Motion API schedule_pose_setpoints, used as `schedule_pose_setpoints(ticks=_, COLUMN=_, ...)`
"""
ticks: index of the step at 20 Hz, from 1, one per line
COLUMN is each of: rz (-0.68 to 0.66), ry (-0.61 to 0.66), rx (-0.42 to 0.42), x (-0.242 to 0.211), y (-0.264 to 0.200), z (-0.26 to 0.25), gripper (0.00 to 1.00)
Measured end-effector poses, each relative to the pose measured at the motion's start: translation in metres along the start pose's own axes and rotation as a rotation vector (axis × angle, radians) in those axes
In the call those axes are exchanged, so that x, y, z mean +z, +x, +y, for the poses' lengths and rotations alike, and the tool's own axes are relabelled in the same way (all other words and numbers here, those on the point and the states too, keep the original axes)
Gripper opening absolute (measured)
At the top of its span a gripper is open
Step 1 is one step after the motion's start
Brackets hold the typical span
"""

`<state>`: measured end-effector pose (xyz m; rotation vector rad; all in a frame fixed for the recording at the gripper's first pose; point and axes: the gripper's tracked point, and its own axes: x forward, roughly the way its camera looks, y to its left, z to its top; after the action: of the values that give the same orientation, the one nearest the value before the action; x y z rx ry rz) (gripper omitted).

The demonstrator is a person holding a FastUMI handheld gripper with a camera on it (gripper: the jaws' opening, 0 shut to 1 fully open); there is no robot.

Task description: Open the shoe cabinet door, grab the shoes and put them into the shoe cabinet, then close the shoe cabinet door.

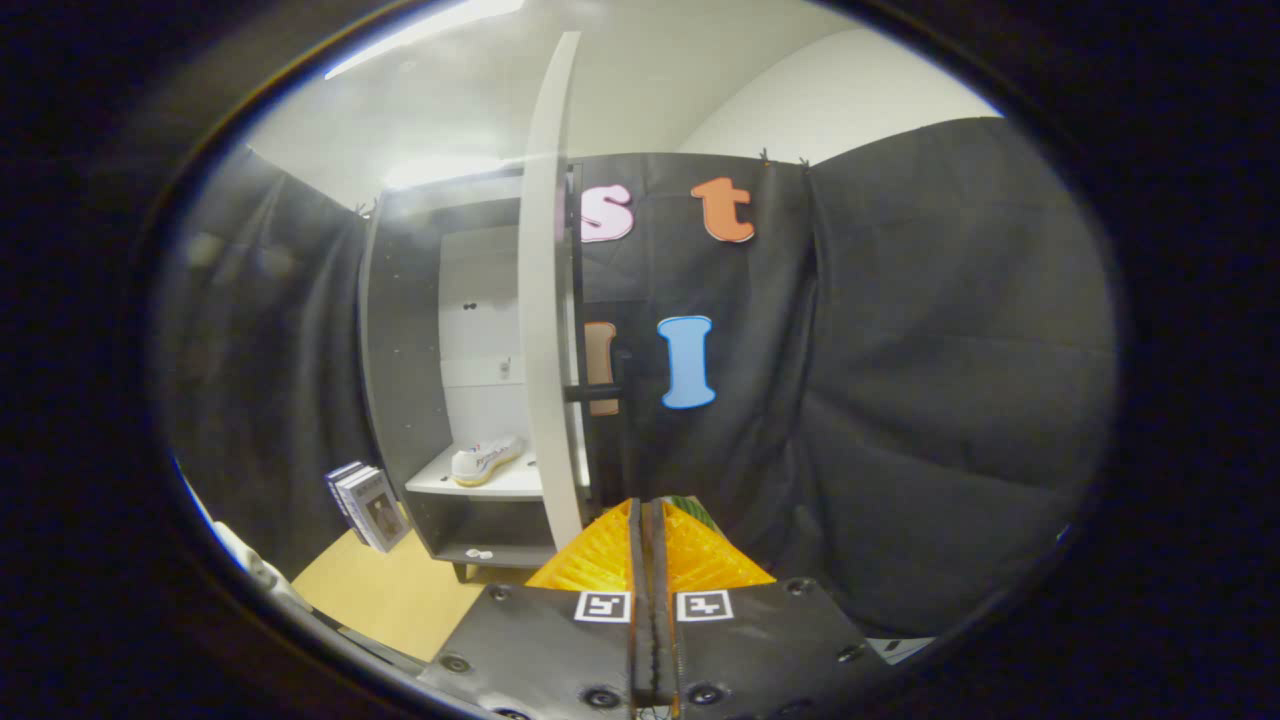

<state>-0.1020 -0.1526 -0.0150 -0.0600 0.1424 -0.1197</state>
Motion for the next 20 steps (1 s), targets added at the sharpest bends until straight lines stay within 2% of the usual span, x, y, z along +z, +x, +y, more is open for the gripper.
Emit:
schedule_pose_setpoints(ticks=4, rz=-0.019, ry=-0.003, rx=-0.040, x=0.001, y=-0.035, z=0.042, gripper=0.02)
schedule_pose_setpoints(ticks=7, rz=-0.030, ry=0.026, rx=0.006, x=-0.006, y=-0.033, z=0.097, gripper=0.02)
schedule_pose_setpoints(ticks=10, rz=-0.006, ry=0.012, rx=0.058, x=-0.034, y=-0.012, z=0.156, gripper=0.02)
schedule_pose_setpoints(ticks=11, rz=0.011, ry=0.001, rx=0.076, x=-0.048, y=-0.007, z=0.176, gripper=0.16)
schedule_pose_setpoints(ticks=12, rz=0.036, ry=-0.010, rx=0.096, x=-0.064, y=-0.002, z=0.196, gripper=0.19)
schedule_pose_setpoints(ticks=14, rz=0.099, ry=-0.031, rx=0.147, x=-0.097, y=0.008, z=0.235, gripper=0.19)
schedule_pose_setpoints(ticks=17, rz=0.166, ry=-0.036, rx=0.189, x=-0.144, y=0.029, z=0.278, gripper=0.30)
schedule_pose_setpoints(ticks=18, rz=0.187, ry=-0.027, rx=0.195, x=-0.161, y=0.034, z=0.290, gripper=0.30)
schedule_pose_setpoints(ticks=20, rz=0.245, ry=-0.001, rx=0.193, x=-0.200, y=0.044, z=0.304, gripper=0.38)
